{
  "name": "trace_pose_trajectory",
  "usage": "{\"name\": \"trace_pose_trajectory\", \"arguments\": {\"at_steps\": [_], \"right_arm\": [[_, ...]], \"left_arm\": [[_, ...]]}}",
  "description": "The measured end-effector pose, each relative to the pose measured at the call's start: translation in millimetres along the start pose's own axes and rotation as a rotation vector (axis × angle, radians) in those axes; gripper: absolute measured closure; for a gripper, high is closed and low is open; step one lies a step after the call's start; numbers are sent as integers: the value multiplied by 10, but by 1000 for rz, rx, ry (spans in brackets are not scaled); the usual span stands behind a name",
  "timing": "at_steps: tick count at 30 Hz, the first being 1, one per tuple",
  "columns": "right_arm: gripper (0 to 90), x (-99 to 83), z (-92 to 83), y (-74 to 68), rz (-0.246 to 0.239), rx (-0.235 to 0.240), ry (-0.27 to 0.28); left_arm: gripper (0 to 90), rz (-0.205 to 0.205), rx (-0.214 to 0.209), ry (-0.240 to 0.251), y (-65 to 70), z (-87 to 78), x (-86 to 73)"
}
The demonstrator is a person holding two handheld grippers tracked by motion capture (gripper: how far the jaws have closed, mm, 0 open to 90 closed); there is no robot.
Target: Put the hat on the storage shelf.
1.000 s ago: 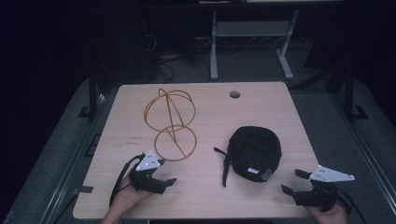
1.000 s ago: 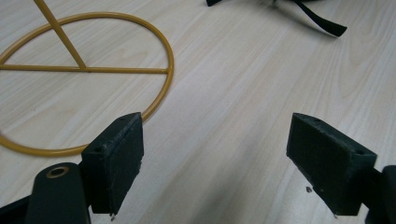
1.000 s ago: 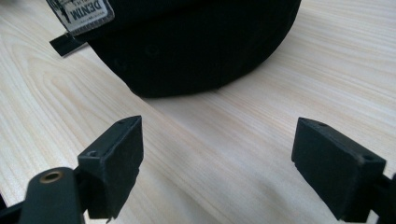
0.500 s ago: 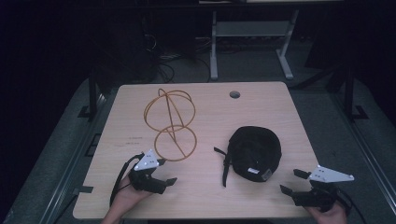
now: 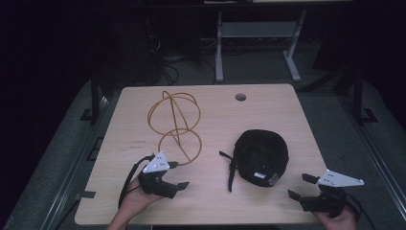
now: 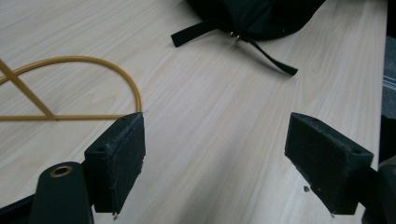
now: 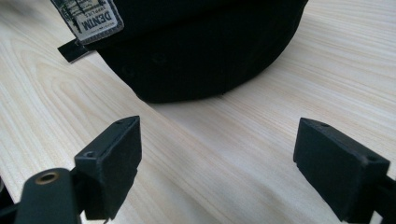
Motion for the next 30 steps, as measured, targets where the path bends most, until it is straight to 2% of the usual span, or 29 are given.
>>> {"name": "trace_pose_trajectory", "arguments": {"at_steps": [10,19,30], "right_arm": [[150,-7,4,-1,-2,6,2],[150,-4,-2,-7,-5,14,5],[150,-5,-14,-2,-7,17,9]], "left_arm": [[209,14,-56,-12,106,103,179],[209,69,-110,-28,298,284,414],[216,117,-159,-55,478,486,594]]}}
Point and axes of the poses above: each handheld gripper's, and its own axes: z roughly forward along the jaws, x roughly out of its top, y roughly to its right, the point moved 1 cm from there along z, roughly forward along the jaws, and after that the axes turned 11 degrees about -z, right-handed, at the moved point
